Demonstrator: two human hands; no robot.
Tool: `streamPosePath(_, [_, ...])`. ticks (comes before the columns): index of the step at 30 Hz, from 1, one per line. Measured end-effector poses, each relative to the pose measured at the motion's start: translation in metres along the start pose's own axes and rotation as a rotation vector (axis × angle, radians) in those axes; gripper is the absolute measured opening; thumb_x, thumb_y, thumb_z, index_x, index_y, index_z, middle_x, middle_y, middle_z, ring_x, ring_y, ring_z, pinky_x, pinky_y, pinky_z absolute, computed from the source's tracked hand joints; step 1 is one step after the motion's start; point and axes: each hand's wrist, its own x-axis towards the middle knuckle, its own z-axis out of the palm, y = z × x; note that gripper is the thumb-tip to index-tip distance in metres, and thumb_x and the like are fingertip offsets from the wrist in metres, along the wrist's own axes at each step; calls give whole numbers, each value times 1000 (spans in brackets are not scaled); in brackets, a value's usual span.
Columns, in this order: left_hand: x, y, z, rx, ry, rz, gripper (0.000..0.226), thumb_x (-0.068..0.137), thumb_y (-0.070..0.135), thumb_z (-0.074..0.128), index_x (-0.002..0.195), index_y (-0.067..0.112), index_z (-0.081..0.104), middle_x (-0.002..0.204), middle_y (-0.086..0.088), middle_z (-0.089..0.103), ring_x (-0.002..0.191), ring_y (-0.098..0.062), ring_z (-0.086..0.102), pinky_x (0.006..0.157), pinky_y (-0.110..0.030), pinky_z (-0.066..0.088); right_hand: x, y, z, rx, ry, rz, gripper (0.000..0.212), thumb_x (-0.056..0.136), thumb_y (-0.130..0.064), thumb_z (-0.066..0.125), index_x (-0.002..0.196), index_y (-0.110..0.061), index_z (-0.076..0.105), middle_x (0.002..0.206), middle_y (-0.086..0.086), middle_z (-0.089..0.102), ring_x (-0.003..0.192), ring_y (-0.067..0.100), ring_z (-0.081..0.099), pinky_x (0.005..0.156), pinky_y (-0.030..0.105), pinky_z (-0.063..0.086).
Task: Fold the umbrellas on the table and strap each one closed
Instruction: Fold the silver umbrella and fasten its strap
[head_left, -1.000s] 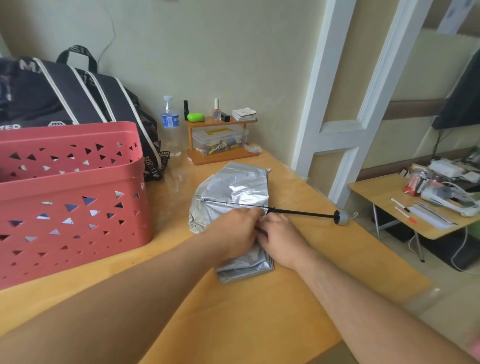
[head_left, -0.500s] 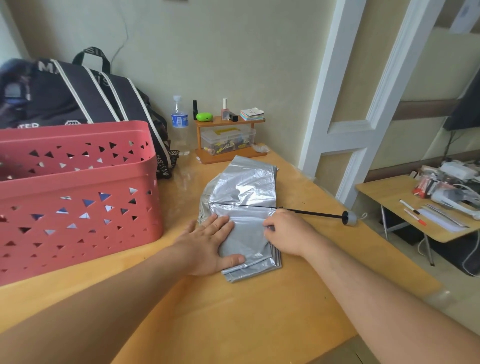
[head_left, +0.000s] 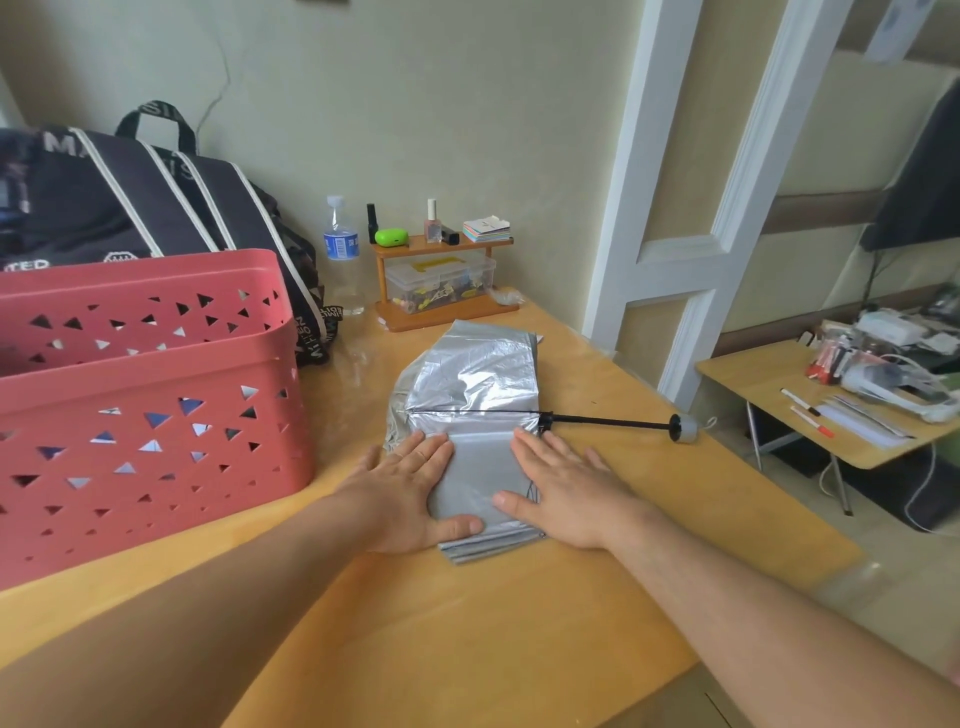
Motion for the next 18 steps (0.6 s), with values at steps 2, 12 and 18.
streamPosePath(2, [-2,2,-7,47,8,-5,136,57,110,7,165,30,-9,172,14,-15,159,-13,-14,128,-56,4,-1,-3,-1,-4,3,9,98,88,-90,13,164,-34,-12,165,-26,-27,157,8,-17,127,53,-3])
streamPosePath(12, [60,-2,-86,-146,578,-116,35,96,57,49,122,40,66,120,1,67,119,-26,56,101,-45,48,-3,-6,1,30,25,11,96,89,-89,14,165,-35,-9,163,-28,-28,156,7,-18,127,52,-5])
streamPosePath(18, [111,-2,-121,-647,298,-334,84,100,63,50,166,38,3,167,-22,26,155,-45,18,123,-55,23,-1,-2,5,23,42,3,96,87,-91,13,164,-37,-10,163,-28,-28,156,6,-20,127,53,-5])
